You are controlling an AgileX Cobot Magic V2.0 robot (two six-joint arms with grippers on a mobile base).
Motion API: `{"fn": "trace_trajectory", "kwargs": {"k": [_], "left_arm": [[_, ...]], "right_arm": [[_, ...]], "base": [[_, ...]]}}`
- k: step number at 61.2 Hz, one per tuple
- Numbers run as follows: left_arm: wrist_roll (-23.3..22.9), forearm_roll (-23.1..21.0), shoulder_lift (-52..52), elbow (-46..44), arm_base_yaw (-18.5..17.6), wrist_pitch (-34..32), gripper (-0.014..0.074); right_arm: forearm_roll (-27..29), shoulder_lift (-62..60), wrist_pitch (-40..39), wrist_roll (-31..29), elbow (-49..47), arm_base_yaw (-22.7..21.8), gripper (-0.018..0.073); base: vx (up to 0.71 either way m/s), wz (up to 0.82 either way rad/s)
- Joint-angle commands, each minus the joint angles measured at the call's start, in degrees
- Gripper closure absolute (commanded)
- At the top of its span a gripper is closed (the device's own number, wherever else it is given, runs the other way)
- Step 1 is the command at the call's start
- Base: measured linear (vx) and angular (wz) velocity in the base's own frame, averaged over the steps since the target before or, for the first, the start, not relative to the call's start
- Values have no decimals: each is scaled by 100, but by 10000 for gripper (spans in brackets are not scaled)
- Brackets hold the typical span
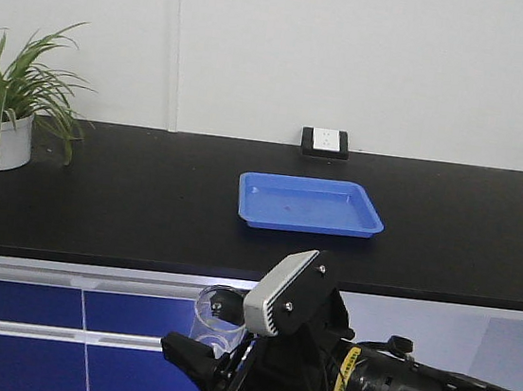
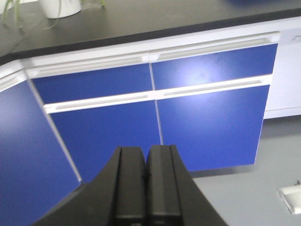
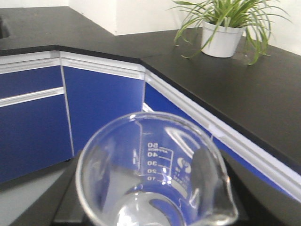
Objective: Move beaker to silver tray on left bench
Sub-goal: 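Drive the base to the bench with the silver tray, holding the beaker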
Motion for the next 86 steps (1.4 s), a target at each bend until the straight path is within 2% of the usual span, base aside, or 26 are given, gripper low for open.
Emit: {"fn": "trace_trajectory", "kwargs": {"k": [1, 24, 86], "left_arm": [[-3, -1, -52, 110, -14, -427, 595], [-3, -1, -46, 110, -14, -426, 595], [-3, -1, -46, 110, -14, -426, 595]], "right_arm": [[155, -225, -279, -3, -189, -8, 573], [155, -225, -279, -3, -189, -8, 573], [155, -225, -279, -3, -189, -8, 571]], "base": [[-27, 17], [-22, 43], [-8, 78]]}}
